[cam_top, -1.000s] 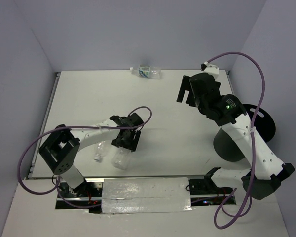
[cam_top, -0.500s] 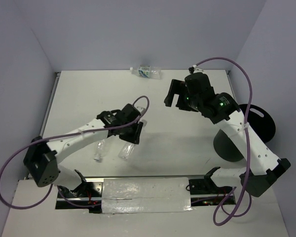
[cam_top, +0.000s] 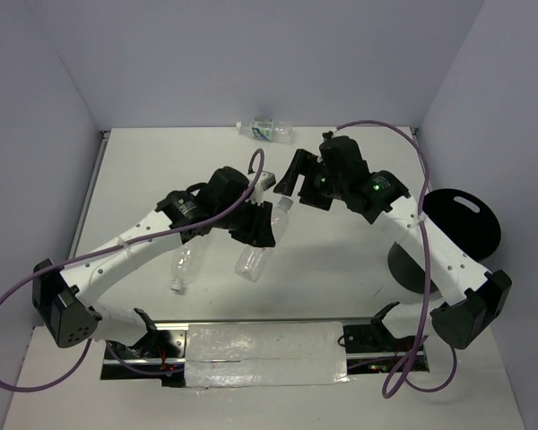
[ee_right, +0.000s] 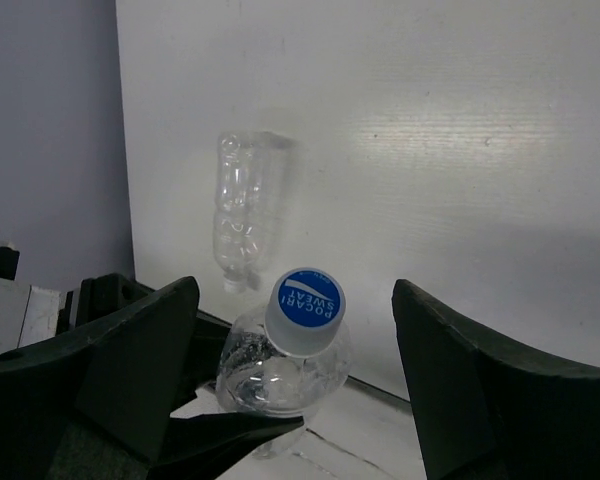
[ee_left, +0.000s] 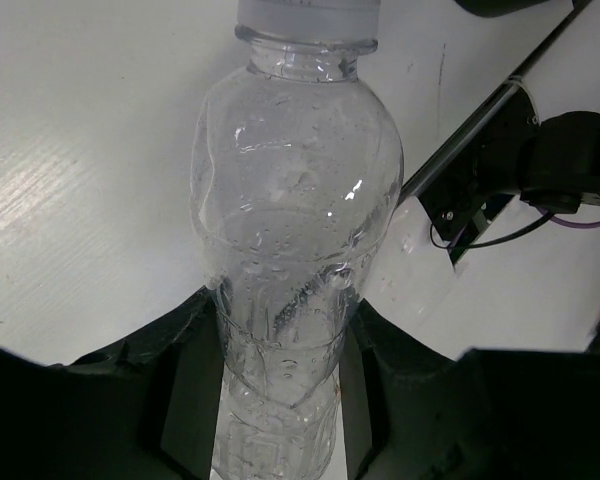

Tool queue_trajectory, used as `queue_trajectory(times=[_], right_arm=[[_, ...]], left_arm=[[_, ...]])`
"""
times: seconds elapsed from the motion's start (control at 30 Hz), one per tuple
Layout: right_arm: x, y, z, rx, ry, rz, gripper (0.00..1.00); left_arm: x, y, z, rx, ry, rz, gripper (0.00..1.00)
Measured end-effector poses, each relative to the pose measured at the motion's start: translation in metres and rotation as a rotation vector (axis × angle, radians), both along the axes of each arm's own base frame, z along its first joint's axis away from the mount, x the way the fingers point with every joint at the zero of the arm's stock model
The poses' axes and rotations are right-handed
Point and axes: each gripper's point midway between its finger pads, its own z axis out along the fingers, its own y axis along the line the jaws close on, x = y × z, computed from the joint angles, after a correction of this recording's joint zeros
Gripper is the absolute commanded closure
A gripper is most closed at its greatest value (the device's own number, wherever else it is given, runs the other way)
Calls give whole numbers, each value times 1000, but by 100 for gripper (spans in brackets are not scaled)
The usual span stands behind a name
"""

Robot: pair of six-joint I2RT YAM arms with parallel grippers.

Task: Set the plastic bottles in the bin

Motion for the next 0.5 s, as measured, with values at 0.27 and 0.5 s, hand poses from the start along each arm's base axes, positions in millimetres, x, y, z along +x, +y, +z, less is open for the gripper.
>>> queue_trajectory(times=[0.27,0.5], right_arm=[[0,7,-19,16,40,6,29],[-5,11,-41,21,88,3,58]], left_arm=[[-3,-5,3,-26,10,-24,76],[-2,-6,-4,-12,26,-20,71]])
